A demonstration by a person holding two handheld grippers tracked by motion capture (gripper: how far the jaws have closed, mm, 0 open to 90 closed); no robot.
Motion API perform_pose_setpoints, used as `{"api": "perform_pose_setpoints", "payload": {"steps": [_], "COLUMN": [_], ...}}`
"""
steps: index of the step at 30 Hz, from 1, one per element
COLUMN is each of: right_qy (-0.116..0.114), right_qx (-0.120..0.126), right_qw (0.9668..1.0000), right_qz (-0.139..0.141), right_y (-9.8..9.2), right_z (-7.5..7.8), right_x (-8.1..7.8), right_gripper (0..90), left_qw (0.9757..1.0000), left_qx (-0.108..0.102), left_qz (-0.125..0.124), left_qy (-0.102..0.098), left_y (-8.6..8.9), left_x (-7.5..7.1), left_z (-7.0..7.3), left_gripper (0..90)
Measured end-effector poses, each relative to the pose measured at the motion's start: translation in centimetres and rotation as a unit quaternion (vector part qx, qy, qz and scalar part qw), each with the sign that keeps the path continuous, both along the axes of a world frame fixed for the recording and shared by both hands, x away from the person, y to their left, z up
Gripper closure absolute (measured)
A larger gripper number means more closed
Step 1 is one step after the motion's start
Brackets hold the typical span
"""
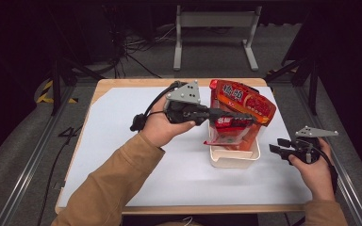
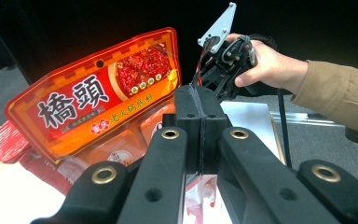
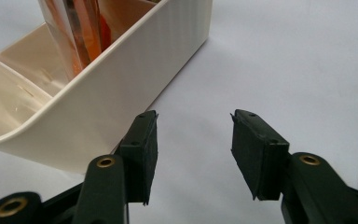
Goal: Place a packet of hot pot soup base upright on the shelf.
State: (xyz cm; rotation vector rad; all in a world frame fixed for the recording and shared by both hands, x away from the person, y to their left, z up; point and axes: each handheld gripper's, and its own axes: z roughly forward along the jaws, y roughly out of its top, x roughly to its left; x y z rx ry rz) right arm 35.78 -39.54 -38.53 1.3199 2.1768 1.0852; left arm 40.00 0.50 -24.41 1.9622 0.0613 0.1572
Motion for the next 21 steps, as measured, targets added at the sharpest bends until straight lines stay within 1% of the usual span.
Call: {"api": "perform_pose_setpoints", "payload": {"steps": [7, 8, 13, 21], "right_qy": [-0.002, -0.002, -0.005, -0.010], "right_qx": [0.001, 0.001, -0.002, -0.004], "right_qw": [1.0000, 1.0000, 1.0000, 0.9999], "right_qz": [-0.001, -0.001, -0.002, -0.003], "right_y": [-0.1, -0.1, -0.2, -0.3], "right_z": [0.0, 0.0, 0.1, 0.0], "right_x": [0.0, 0.0, 0.0, 0.0], "right_gripper": [50.7, 50.7, 49.2, 47.7], "left_qw": [0.9999, 0.9999, 0.9997, 0.9996], "left_qx": [-0.010, -0.011, -0.019, -0.021], "left_qz": [-0.007, -0.007, -0.012, -0.020], "left_qy": [-0.003, -0.005, -0.005, 0.001], "left_y": [-0.8, -0.9, -1.6, -2.5], "left_x": [0.3, 0.3, 0.5, 0.9], "left_z": [-0.8, -1.0, -1.7, -3.2], "left_gripper": [90.0, 90.0, 90.0, 90.0]}}
